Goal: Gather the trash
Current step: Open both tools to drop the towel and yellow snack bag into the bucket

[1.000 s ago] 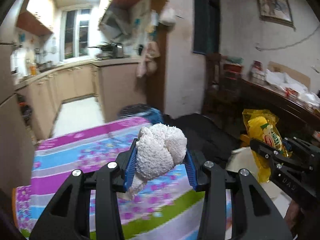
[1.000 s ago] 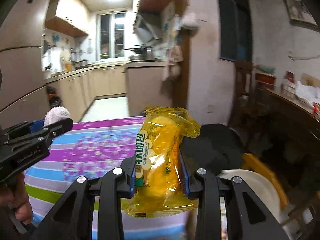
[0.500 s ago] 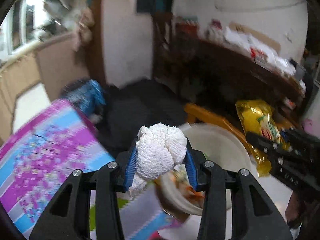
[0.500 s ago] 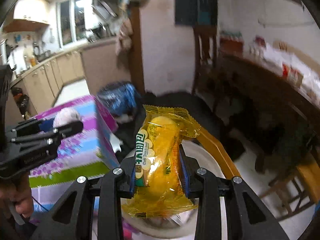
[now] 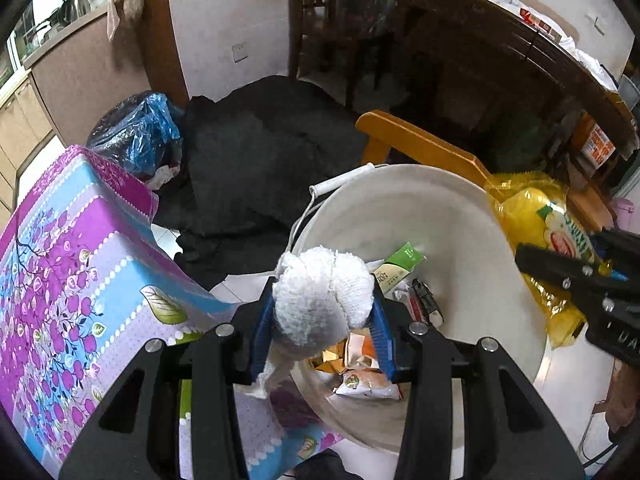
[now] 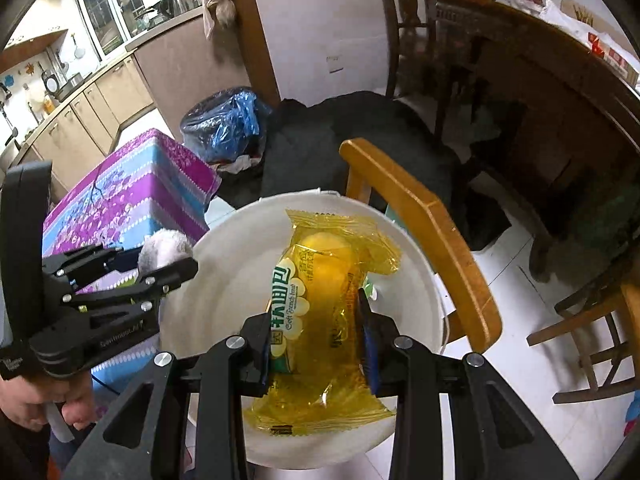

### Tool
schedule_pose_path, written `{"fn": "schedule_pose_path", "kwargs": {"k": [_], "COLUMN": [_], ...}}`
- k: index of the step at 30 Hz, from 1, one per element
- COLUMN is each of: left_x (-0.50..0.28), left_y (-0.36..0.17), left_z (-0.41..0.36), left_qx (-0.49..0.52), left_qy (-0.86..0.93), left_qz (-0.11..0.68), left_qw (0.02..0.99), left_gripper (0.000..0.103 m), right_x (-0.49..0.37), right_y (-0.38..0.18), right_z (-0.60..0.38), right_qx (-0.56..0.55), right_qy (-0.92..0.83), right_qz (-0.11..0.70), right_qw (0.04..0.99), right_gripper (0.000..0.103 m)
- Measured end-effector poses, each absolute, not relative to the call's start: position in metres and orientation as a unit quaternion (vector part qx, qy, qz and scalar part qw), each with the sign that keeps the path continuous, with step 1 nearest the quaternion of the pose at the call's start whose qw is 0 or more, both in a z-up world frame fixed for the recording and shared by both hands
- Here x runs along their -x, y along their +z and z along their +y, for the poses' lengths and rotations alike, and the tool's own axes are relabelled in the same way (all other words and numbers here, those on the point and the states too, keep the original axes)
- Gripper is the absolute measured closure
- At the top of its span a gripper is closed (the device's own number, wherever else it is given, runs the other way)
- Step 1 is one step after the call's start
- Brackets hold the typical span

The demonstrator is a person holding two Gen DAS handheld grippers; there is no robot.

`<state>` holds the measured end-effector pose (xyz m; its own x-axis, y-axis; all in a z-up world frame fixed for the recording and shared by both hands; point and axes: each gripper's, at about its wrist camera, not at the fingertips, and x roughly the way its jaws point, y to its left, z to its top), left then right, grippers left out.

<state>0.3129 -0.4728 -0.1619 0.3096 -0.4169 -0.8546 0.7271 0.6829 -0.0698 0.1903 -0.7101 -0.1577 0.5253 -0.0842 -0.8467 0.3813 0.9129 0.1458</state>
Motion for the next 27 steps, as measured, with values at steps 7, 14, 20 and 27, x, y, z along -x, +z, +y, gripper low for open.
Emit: {"fn": "schedule_pose_path", "kwargs": {"k": [7,14,20,27], "left_x": [-0.314,-0.312,-0.308,-0.305], "left_y": [-0.155,-0.155,-0.155,-0.158], "left_z": [-0.482,-0.484,-0.491,-0.497], "left_qx": [-0.167,-0.17,-0.177,-0.188], "left_qy": [-0.36,-0.363,-0.363,-0.356], "left_qz": [0.458,0.457,0.454,0.452], "left_qw": [0.795,0.794,0.794,0.796], "left_gripper": [0.062,0.062,0.062,0.051], "right_x": [-0.197,-0.19,-0.186,-0.18], "right_y": [-0.157,-0.158,-0.164,-0.164], "right_z": [-0.701,-0.705,-0.707,-0.71], "right_qx": [-0.153,-0.16,-0.168,-0.181], "right_qy": [-0.133,-0.134,-0.133,-0.128], "right_qz": [0.464,0.463,0.463,0.448], "right_qw": [0.862,0.861,0.86,0.866], "right_gripper": [0.069,0.069,0.068,0.047]}}
